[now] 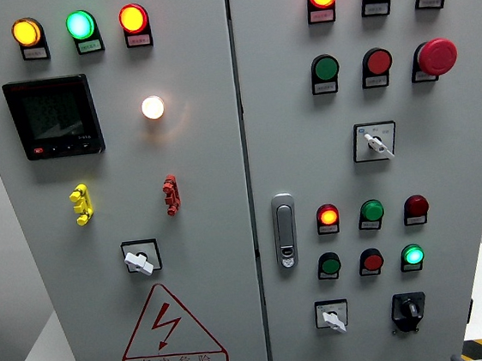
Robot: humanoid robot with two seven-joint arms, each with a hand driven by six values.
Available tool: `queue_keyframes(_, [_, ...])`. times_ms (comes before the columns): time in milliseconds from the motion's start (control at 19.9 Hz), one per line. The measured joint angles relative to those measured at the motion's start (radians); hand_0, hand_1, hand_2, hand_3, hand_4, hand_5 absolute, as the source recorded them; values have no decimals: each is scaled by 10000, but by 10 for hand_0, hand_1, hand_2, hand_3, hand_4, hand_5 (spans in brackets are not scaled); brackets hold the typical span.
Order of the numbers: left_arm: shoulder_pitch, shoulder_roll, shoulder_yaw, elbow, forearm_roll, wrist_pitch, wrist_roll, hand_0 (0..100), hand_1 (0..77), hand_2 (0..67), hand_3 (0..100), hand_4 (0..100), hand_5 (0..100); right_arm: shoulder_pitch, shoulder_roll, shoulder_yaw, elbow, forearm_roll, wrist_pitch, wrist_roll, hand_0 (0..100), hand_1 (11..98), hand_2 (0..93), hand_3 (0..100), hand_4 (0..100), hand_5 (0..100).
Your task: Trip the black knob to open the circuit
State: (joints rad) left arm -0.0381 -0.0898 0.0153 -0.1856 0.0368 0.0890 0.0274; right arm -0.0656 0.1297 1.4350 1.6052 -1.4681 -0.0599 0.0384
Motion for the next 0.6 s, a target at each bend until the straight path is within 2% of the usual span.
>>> queue_keyframes(50, [-2, 0, 0, 0, 0, 0, 1, 0, 0, 194, 261, 98, 86, -130, 11, -4, 151, -1, 0, 0, 1000, 398, 29, 372, 287, 518])
queue_keyframes(201, [-3, -3, 0, 0, 0, 0, 1, 0, 0, 194, 261, 99, 86, -542, 22, -5, 541, -25, 0, 1, 1000, 402, 36, 319, 247, 465])
queue_keyframes(603, [-2, -7, 0, 0, 0, 0, 5, 0, 0, 194, 261, 99, 86, -981, 37, 33, 774, -115, 0, 14, 1000, 409, 45, 282, 223, 422])
